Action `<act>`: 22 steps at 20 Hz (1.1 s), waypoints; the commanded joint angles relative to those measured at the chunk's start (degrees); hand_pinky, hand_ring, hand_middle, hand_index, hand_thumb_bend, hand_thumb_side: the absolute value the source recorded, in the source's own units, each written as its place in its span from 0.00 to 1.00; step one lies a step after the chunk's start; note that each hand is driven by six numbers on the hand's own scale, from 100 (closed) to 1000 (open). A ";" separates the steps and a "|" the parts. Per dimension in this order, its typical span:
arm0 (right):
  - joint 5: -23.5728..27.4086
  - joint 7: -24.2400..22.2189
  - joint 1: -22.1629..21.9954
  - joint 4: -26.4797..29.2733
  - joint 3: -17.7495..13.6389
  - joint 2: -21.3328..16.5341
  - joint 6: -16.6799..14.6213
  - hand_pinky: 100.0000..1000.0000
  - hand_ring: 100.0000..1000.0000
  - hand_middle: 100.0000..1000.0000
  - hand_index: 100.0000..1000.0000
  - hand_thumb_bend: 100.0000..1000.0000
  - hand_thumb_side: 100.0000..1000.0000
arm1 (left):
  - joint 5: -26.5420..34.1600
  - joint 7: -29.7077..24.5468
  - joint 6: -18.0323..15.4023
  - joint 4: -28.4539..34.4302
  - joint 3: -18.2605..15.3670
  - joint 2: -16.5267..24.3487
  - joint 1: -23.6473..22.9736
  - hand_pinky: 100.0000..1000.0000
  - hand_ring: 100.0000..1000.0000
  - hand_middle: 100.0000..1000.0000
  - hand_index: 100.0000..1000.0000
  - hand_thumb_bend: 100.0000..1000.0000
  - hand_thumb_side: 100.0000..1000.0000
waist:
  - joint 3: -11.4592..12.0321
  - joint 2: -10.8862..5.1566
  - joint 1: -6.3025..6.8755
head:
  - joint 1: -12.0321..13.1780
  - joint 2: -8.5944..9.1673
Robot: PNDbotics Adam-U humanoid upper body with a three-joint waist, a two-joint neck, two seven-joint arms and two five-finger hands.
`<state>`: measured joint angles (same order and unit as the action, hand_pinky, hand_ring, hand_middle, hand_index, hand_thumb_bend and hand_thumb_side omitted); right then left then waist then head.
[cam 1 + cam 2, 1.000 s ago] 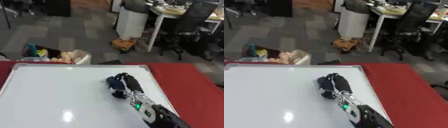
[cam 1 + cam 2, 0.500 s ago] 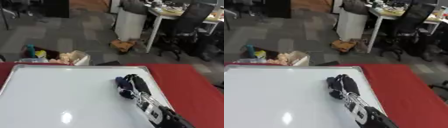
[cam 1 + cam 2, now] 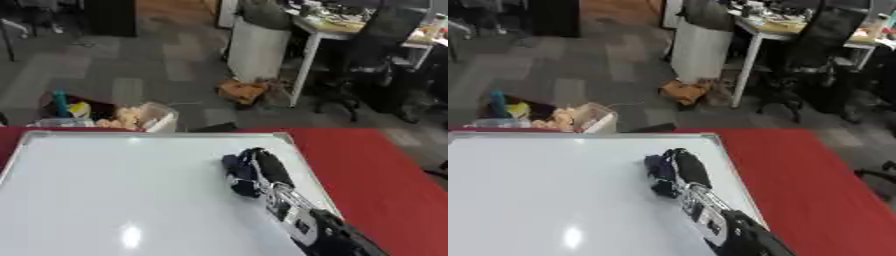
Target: Wipe the whiteboard clean with a brush.
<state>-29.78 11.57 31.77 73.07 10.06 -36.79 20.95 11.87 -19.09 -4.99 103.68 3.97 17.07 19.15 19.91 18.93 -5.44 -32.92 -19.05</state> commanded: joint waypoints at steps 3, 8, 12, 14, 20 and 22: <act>-1.35 -3.07 2.06 -0.67 3.85 3.12 -1.44 0.57 0.64 0.56 0.69 0.00 0.30 | 0.53 -0.28 0.20 0.84 -0.02 0.36 0.66 0.37 0.47 0.53 0.83 0.70 0.47 | 0.86 -1.09 0.10 | -0.78 0.40; -3.24 -5.38 3.97 -0.17 6.59 6.12 -3.49 0.57 0.65 0.56 0.69 0.00 0.30 | 0.89 -0.49 0.46 0.71 0.17 0.05 0.71 0.37 0.47 0.53 0.83 0.70 0.47 | 0.48 -2.04 -0.04 | -0.85 0.18; -4.83 -7.90 3.30 2.61 9.14 8.29 -5.97 0.57 0.65 0.56 0.70 0.00 0.30 | 1.09 -0.44 0.67 0.49 0.12 -0.16 0.41 0.37 0.47 0.53 0.83 0.70 0.47 | -1.23 -3.19 0.12 | -0.12 -0.48; -4.96 -9.23 2.26 4.84 10.32 9.17 -7.27 0.57 0.64 0.55 0.69 0.00 0.32 | 1.17 -0.33 0.77 0.35 0.02 -0.24 0.07 0.37 0.47 0.53 0.83 0.70 0.47 | -2.49 -3.86 0.22 | 0.55 -0.93; -2.20 -11.04 -2.10 11.73 12.96 11.08 -9.51 0.57 0.64 0.53 0.69 0.00 0.37 | 1.41 0.02 1.04 -0.03 -0.28 -0.19 -1.11 0.37 0.47 0.53 0.82 0.70 0.47 | -6.73 -5.94 0.35 | 3.04 -2.77; -1.01 -11.28 -3.43 14.12 13.59 11.39 -9.71 0.57 0.64 0.53 0.69 0.00 0.36 | 1.45 0.21 1.09 -0.15 -0.42 -0.10 -1.55 0.37 0.47 0.53 0.82 0.71 0.46 | -8.26 -6.56 0.41 | 4.10 -3.41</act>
<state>-31.82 0.67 28.02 84.99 23.32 -24.99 11.51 13.11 -19.07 -3.99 102.94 3.98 16.54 17.31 11.36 13.29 -5.40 -29.44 -22.04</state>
